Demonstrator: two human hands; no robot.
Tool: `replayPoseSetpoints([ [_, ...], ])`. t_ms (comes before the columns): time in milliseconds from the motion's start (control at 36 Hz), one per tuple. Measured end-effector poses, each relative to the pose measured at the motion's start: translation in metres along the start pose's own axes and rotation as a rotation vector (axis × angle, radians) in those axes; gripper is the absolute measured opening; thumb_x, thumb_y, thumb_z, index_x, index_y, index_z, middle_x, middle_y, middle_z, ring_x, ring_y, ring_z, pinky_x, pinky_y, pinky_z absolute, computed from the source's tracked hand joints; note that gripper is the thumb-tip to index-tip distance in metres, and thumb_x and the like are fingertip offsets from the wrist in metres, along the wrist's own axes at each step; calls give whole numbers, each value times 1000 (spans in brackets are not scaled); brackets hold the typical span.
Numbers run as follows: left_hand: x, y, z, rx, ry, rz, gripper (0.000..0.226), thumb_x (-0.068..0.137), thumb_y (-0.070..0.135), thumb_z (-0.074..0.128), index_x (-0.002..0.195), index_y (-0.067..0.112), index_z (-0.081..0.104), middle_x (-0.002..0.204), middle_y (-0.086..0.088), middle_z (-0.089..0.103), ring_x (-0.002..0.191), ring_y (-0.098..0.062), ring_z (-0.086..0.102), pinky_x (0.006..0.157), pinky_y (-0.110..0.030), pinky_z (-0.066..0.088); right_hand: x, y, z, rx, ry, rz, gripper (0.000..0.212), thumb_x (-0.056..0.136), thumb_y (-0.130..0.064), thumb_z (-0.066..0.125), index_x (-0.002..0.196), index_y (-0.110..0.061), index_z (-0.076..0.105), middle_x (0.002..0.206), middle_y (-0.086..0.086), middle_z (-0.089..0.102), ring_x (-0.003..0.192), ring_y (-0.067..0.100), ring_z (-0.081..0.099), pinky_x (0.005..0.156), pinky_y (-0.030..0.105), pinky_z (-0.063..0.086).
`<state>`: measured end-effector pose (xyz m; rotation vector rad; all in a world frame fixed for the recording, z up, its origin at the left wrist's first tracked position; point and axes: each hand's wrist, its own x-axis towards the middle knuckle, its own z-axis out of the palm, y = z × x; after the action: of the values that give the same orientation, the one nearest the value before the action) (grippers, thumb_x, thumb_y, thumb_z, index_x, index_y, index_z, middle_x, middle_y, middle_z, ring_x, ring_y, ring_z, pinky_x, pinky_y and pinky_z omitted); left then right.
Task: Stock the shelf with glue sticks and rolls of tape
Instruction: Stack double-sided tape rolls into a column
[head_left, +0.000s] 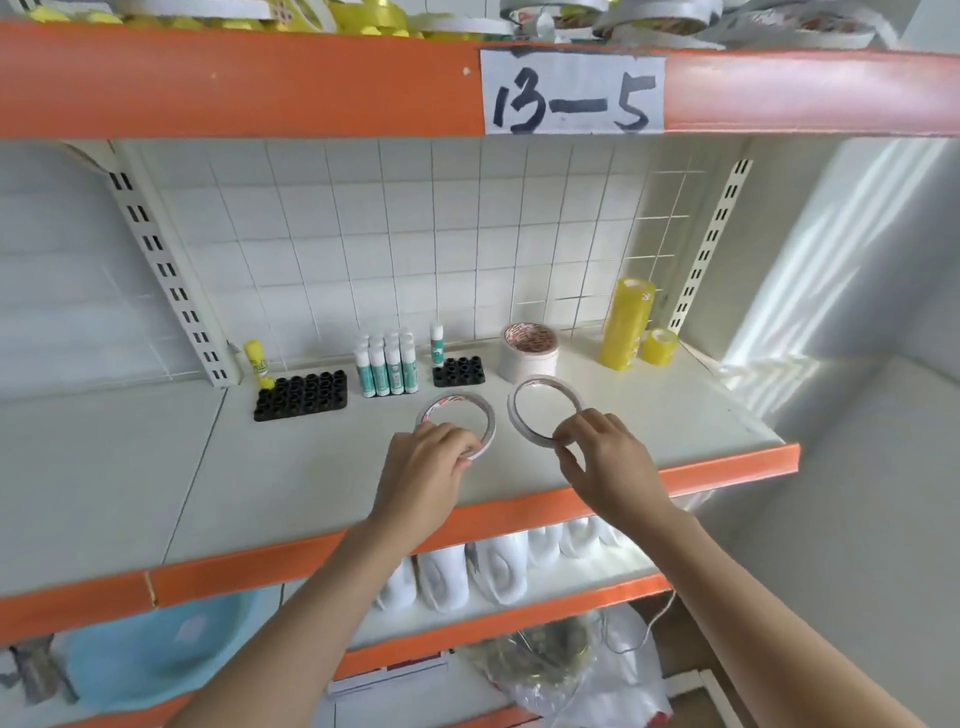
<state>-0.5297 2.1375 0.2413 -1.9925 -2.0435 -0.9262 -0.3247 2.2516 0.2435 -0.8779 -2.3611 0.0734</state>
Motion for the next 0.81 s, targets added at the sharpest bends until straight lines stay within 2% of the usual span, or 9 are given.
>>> replayPoseSetpoints([
  [111, 9, -14, 19, -10, -43, 14, 30, 64, -3, 80, 81, 19, 68, 81, 7, 69, 74, -24, 64, 58, -37, 47, 0, 5, 9, -54, -88, 95, 11, 81, -10, 69, 91, -10, 65, 91, 4, 64, 83, 31, 58, 59, 44, 52],
  [222, 15, -26, 32, -27, -56, 11, 32, 62, -4, 80, 76, 20, 65, 78, 8, 67, 72, -25, 63, 59, -31, 36, 0, 9, 14, -83, -122, 193, 11, 85, -12, 65, 96, -10, 65, 96, 5, 64, 87, 31, 58, 66, 42, 50],
  [333, 19, -33, 47, -75, -91, 7, 29, 65, -3, 78, 77, 19, 65, 80, 6, 68, 79, -27, 64, 62, -35, 41, -2, 11, 24, -106, -155, 275, 12, 86, -14, 62, 98, -13, 66, 99, 3, 65, 90, 28, 57, 69, 38, 48],
  [417, 25, -34, 56, -88, -114, 26, 29, 62, -2, 79, 75, 19, 65, 76, 4, 67, 76, -29, 65, 59, -37, 44, -2, 14, 33, -122, -173, 328, 13, 87, -16, 61, 99, -12, 66, 101, 5, 64, 92, 29, 56, 71, 36, 46],
  [528, 30, -33, 66, -50, -127, 30, 32, 56, 1, 84, 70, 21, 64, 70, 5, 66, 69, -26, 65, 55, -32, 40, 2, 22, 41, -126, -165, 385, 15, 88, -17, 59, 100, -10, 67, 102, 6, 66, 95, 30, 56, 73, 37, 46],
  [667, 40, -27, 78, -43, -137, -39, 25, 65, 0, 79, 74, 19, 65, 75, 3, 68, 76, -28, 64, 60, -35, 37, 14, 39, 45, -130, -170, 388, 16, 87, -17, 59, 100, -11, 67, 103, 5, 67, 97, 30, 56, 73, 37, 45],
  [806, 49, -11, 91, -4, -142, -16, 29, 60, 4, 85, 69, 21, 64, 66, 5, 63, 66, -26, 63, 52, -34, 40, 19, 62, 45, -104, -190, 407, 16, 88, -19, 58, 99, -14, 67, 105, 6, 65, 98, 33, 55, 77, 40, 45],
])
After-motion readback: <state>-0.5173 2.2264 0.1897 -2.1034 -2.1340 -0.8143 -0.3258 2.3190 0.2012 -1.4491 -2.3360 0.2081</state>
